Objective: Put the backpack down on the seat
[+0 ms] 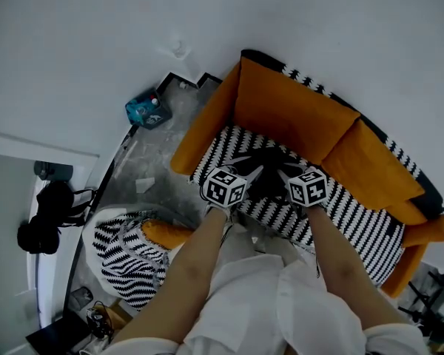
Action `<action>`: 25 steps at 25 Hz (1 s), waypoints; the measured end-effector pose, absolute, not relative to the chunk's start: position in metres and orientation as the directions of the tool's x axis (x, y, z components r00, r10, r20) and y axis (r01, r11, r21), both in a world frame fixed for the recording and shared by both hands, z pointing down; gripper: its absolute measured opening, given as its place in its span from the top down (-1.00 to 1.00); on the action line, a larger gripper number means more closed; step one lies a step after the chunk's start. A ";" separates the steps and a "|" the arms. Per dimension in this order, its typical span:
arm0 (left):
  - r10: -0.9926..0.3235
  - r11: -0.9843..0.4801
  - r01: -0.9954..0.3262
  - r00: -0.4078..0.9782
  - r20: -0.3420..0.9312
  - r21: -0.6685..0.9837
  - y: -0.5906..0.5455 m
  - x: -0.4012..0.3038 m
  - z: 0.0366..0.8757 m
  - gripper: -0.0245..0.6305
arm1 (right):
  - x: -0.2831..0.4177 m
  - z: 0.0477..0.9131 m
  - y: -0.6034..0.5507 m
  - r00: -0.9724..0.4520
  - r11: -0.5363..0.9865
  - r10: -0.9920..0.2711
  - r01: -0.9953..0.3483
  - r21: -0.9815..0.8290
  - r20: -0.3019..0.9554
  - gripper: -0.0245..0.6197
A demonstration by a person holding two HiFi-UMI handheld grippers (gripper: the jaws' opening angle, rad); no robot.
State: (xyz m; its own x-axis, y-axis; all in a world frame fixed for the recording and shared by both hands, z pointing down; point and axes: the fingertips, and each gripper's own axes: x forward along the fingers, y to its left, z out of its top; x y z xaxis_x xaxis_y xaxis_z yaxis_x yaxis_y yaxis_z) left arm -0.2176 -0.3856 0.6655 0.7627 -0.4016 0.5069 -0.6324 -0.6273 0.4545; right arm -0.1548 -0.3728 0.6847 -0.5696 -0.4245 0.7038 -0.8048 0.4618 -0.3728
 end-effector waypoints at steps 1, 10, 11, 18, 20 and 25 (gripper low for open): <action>-0.405 -0.627 -0.636 0.759 0.509 0.450 -0.386 -0.218 0.665 0.43 | -0.154 0.685 -0.373 -0.564 0.460 -0.425 -0.808 -0.368 0.708 0.74; -0.436 -0.612 -0.661 0.740 0.512 0.434 -0.390 -0.232 0.658 0.31 | -0.147 0.677 -0.383 -0.555 0.447 -0.433 -0.817 -0.365 0.710 0.47; -0.439 -0.614 -0.659 0.742 0.507 0.434 -0.391 -0.234 0.655 0.30 | -0.146 0.674 -0.384 -0.556 0.451 -0.438 -0.816 -0.363 0.706 0.44; -0.478 -0.641 -0.632 0.773 0.417 0.436 -0.389 -0.241 0.611 0.28 | -0.134 0.645 -0.379 -0.580 0.463 -0.487 -0.805 -0.370 0.653 0.41; -0.482 -0.653 -0.619 0.784 0.390 0.438 -0.385 -0.242 0.598 0.28 | -0.132 0.635 -0.371 -0.590 0.463 -0.502 -0.801 -0.380 0.632 0.41; -0.478 -0.686 -0.581 0.814 0.331 0.438 -0.366 -0.246 0.565 0.28 | -0.124 0.600 -0.350 -0.619 0.469 -0.549 -0.785 -0.406 0.562 0.44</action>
State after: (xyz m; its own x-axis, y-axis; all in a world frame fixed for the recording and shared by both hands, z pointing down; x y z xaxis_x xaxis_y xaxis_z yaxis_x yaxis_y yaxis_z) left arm -0.2460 -0.3661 0.5652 0.8137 -0.4779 0.3307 -0.5810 -0.6860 0.4381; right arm -0.1242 -0.3498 0.5997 -0.6185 -0.5492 0.5620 -0.7847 0.4686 -0.4057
